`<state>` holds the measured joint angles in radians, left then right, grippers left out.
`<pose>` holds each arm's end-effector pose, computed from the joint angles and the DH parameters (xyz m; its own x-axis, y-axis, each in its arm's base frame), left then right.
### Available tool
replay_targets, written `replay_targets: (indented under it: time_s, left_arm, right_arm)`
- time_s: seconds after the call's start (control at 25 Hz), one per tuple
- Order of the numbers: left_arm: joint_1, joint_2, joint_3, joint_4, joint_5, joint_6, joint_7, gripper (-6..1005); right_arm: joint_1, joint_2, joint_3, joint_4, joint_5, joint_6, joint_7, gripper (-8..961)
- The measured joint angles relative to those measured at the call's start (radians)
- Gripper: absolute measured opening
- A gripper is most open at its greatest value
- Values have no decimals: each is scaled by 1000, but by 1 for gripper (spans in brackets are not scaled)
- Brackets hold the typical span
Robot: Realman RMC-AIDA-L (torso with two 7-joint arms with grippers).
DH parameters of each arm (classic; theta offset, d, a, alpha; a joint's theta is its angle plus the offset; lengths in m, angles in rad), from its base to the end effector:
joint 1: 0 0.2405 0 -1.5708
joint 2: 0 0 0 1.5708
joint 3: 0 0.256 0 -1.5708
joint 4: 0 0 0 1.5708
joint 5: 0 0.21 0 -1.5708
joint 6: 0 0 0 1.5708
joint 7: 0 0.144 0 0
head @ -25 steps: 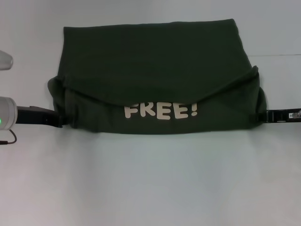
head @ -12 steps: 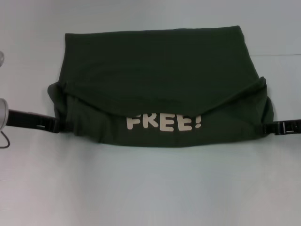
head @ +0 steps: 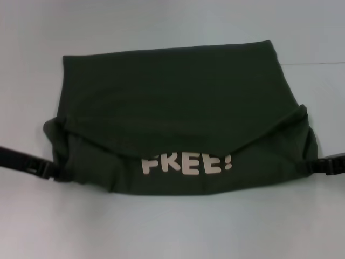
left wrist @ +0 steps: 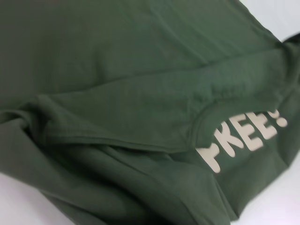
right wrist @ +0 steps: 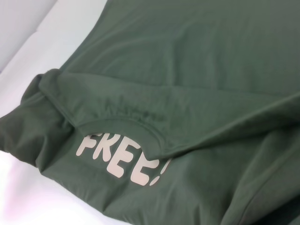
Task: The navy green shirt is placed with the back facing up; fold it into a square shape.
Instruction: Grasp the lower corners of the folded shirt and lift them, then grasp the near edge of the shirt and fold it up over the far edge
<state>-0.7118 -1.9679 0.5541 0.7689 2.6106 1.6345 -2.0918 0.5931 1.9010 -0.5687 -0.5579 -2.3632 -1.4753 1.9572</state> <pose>-0.2833 0.3613 0.0567 0.5535 0.8262 0.1050 0.8280 -0.5322 -0.1766 0.3277 0.3439 0.0525 0.4791 -0.8230 -0.3051 -0.8772 -0.4615 -0.1327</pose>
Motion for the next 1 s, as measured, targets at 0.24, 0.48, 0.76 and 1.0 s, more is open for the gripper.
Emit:
replay_targets:
  time_s: [0.24,0.48,0.76,1.0]
  left_arm:
    - [7,11,-39,21,63,140,43,45]
    - [9,16,-70,33,75,185,71,44]
    - [9,24,-103,41,63,192,87,44]
    - [0,29,-156,41,-27,162,84,45]
  right_arm:
    - [-24,-12,29,-1,0,-73,-20,43]
    - [-50,-12,66,-7,1,-133,-42,42]
    - [-70,-11,131,-10,1,-177,-64,42]
    - [-64,-11,178,-10,72,-161,-69,42]
